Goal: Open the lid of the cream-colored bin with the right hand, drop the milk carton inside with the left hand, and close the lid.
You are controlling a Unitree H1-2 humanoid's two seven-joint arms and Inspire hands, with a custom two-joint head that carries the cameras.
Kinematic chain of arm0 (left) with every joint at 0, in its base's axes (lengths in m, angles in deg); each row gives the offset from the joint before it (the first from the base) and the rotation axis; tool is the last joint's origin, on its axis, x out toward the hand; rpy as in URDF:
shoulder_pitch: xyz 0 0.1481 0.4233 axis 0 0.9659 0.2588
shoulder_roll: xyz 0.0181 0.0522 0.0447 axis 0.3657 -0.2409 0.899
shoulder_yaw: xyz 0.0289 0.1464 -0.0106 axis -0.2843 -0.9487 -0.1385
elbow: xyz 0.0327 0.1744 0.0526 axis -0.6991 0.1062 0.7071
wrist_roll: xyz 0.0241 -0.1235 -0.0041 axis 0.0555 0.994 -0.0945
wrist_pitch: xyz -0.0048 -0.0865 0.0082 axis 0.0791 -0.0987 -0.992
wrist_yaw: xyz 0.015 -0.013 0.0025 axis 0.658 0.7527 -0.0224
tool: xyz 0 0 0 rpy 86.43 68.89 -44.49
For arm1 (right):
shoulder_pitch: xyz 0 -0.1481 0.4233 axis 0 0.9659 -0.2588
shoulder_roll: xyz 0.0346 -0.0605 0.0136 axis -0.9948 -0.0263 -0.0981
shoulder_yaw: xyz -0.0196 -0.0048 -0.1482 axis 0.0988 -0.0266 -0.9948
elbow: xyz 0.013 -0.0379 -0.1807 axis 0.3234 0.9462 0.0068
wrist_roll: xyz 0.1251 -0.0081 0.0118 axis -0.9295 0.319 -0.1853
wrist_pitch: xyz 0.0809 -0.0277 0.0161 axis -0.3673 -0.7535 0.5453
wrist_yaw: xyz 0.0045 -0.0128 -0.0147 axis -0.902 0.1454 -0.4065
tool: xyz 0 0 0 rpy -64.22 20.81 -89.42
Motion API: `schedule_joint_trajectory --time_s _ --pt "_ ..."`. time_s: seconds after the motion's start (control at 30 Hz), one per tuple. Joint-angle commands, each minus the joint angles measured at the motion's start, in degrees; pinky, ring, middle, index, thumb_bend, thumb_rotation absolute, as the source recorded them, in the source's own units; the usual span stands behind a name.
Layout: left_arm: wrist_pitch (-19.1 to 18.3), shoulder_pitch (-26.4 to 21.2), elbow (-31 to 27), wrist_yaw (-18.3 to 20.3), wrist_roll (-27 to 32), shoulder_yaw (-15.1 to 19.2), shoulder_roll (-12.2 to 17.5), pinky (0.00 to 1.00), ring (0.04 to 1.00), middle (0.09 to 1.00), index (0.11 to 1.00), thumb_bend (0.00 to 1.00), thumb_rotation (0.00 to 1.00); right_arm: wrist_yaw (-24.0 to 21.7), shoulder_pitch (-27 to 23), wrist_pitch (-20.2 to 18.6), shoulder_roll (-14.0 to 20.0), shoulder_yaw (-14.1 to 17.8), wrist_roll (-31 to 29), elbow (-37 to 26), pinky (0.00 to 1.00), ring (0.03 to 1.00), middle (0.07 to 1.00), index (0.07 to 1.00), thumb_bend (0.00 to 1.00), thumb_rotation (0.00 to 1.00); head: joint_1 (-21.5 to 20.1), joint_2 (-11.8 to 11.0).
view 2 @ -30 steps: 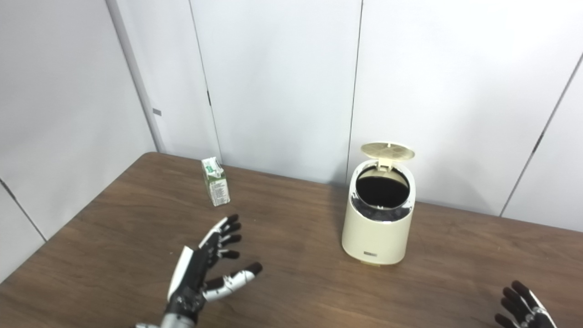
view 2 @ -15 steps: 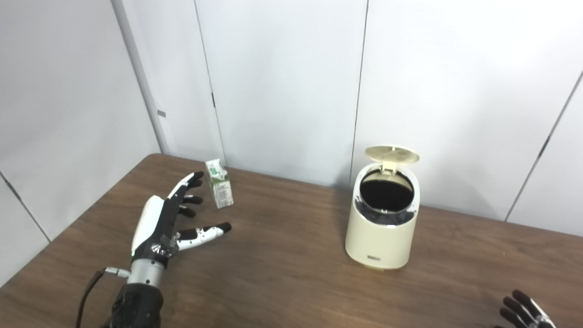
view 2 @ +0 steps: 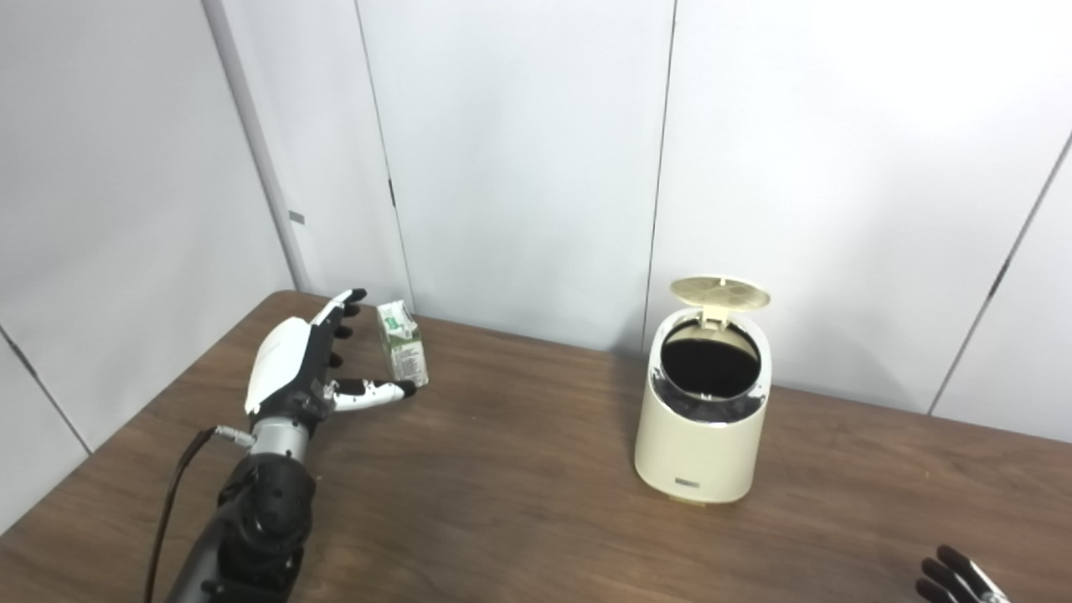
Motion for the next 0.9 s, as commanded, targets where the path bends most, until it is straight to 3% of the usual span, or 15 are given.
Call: schedule_joint_trajectory --time_s 0.0,0.17,0.4,0.73,0.87 --pt "-0.05 -3.04 0.73 -0.17 0.08 -0.06 2.49 0.66 0.821 0.875 0.941 0.89 0.18 0.12 -0.24 1.12 0.6 0.0 0.31 -1.9 0.71 0.852 0.858 0.857 0.79 0.99 -0.03 -0.02" --pt "-0.65 -5.81 4.62 0.31 -0.07 -0.64 4.46 0.68 0.834 0.882 0.941 0.92 0.18 0.26 -0.13 1.5 0.62 0.0 1.13 -1.75 0.73 0.862 0.864 0.871 0.82 1.0 -0.03 -0.02" --pt "-0.84 -9.33 10.23 0.4 -0.73 -2.3 7.56 0.82 0.945 0.974 0.987 0.94 0.21 0.03 -0.28 1.98 0.56 -0.09 1.12 -1.28 0.74 0.866 0.869 0.882 0.84 1.0 -0.03 -0.02" --pt "-0.37 -12.69 16.38 0.1 0.63 -4.38 8.96 0.78 0.935 0.976 0.997 0.95 0.2 0.31 -0.38 2.25 0.51 -0.44 2.15 -1.03 0.74 0.867 0.866 0.881 0.85 1.0 0.2 -0.27" --pt "-1.85 -14.08 17.63 2.25 3.79 -3.95 8.93 0.8 0.955 0.994 1.0 0.94 0.22 -0.03 -0.62 2.75 0.42 -0.58 1.68 -0.54 0.74 0.866 0.869 0.882 0.85 1.0 -0.1 -0.35"
